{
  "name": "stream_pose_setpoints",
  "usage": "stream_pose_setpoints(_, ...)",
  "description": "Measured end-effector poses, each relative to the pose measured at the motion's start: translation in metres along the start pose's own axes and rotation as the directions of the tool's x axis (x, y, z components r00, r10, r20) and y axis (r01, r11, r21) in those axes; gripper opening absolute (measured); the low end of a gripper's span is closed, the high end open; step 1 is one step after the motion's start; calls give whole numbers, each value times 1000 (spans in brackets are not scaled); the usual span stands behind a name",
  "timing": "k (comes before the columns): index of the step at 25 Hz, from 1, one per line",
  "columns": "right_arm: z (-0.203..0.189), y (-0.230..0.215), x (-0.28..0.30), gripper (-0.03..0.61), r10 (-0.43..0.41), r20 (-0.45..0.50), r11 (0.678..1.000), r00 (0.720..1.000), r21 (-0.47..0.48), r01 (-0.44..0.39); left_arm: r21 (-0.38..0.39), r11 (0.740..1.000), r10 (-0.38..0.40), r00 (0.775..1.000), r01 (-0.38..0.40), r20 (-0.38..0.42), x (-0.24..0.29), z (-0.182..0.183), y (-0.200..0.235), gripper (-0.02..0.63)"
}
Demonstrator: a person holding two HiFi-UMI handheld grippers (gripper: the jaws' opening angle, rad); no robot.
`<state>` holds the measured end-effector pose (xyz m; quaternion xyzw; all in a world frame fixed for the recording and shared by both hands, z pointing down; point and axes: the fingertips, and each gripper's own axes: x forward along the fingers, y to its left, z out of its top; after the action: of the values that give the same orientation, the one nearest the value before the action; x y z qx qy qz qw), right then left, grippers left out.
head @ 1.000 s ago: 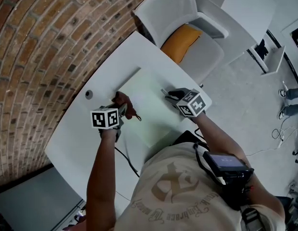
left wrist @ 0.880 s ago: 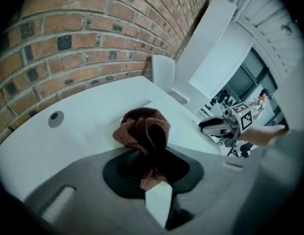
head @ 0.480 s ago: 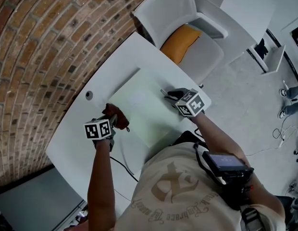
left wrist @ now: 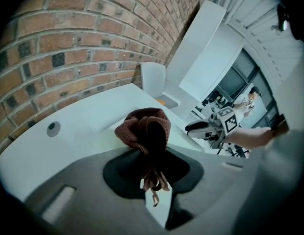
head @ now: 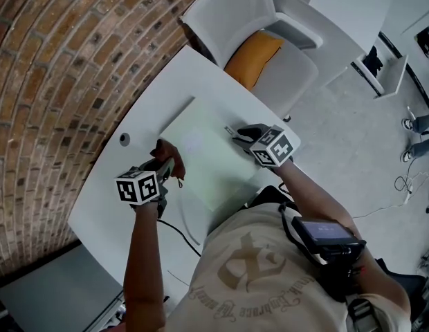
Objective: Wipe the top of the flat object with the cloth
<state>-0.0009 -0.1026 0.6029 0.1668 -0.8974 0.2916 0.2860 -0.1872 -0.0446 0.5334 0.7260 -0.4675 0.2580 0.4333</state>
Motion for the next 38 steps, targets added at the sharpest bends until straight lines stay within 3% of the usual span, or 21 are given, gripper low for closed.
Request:
stream_pose_setpoints(4,-10,0,2,144,8,-33,999,999,32,-7,77,992,-100,994,102,-35,40,24,-43,77)
stream_pose_setpoints(10,-14,0,6,141,16,-55,999,998,41,-14,209,961,-159,979,183,-127,105,56,-91,77)
stream_pose_setpoints(14,-15,0,7,144,20,-62,999,998,42,-17,274,941,-155,972,200,-178,138,67,-107,77)
stream_pose_setpoints(18,-16,1,7,144,29,-53,998,998,52,-26,325,930,-95,968,169,-233,154,58,-104,77)
stream_pose_setpoints(25,-19,0,5,144,38,-58,998,998,47,-36,285,951,-43,967,116,-250,129,31,-76,75)
stream_pose_setpoints(38,-18,-1,5,144,41,-55,998,998,42,-39,125,990,82,979,-59,-186,42,-35,5,75)
